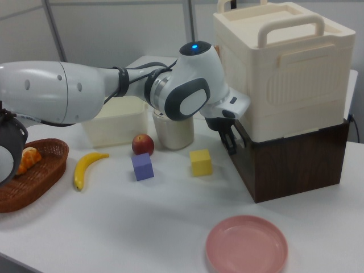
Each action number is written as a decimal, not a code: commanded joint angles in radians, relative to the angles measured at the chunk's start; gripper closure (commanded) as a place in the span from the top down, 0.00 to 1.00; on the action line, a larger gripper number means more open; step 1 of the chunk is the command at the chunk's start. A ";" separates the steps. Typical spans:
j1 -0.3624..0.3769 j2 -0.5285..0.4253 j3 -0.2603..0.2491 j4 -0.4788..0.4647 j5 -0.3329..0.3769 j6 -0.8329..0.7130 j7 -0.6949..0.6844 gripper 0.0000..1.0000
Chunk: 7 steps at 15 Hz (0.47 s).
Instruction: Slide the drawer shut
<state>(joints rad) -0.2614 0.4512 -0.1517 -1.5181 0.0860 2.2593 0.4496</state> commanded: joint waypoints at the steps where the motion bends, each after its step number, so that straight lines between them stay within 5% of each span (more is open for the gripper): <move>1: 0.020 0.007 0.030 0.013 0.011 0.020 -0.061 0.00; 7: 0.115 -0.035 0.096 -0.025 -0.061 0.003 -0.101 0.00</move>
<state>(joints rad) -0.1866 0.4517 -0.0757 -1.5173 0.0635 2.2594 0.3929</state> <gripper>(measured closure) 0.991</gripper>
